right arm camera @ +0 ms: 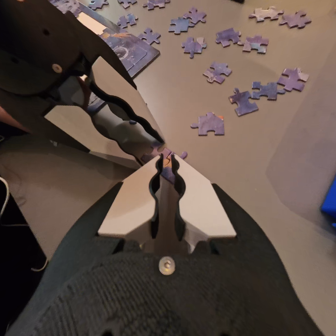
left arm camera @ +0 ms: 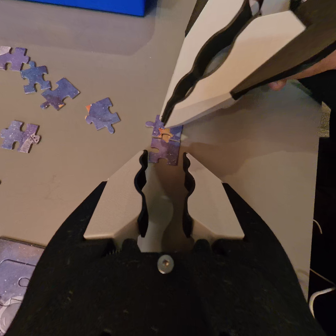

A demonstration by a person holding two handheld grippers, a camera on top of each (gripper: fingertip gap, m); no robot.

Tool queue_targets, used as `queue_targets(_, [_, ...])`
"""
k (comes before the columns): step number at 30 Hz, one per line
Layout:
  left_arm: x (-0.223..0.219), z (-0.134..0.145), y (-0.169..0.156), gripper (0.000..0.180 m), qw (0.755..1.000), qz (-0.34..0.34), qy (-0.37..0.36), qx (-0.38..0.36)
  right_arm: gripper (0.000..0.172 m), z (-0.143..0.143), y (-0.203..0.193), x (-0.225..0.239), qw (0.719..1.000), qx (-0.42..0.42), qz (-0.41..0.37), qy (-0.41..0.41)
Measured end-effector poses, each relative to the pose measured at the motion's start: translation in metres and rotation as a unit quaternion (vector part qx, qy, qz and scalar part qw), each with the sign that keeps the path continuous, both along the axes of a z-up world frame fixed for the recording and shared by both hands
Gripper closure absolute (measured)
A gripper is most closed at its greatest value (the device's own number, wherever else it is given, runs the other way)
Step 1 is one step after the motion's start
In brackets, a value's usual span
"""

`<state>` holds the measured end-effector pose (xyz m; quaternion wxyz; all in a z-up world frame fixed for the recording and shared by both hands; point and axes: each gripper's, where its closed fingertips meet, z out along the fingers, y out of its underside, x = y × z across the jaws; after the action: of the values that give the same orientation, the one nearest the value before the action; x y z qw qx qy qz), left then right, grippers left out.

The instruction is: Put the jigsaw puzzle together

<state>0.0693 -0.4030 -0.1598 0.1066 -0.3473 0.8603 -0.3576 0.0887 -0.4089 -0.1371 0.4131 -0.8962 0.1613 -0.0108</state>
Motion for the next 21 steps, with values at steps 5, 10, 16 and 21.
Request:
queue_targets(5, [0.0,0.0,-0.002,0.145,1.0,-0.012,0.002,-0.003,0.172,-0.019,-0.004,0.006,0.999,-0.025,-0.013,0.017])
queue_targets(10, [0.001,0.0,-0.003,0.149,1.0,-0.029,0.008,-0.003,0.172,-0.019,0.001,0.002,1.0,-0.011,-0.002,0.022])
queue_targets(16, [0.003,0.0,-0.003,0.154,0.999,-0.038,0.012,-0.007,0.172,-0.016,-0.002,0.007,1.0,-0.002,-0.006,0.014])
queue_targets(21, [0.004,0.001,-0.002,0.156,0.999,-0.039,0.012,-0.012,0.172,-0.009,-0.007,0.013,0.999,0.03,-0.02,0.028])
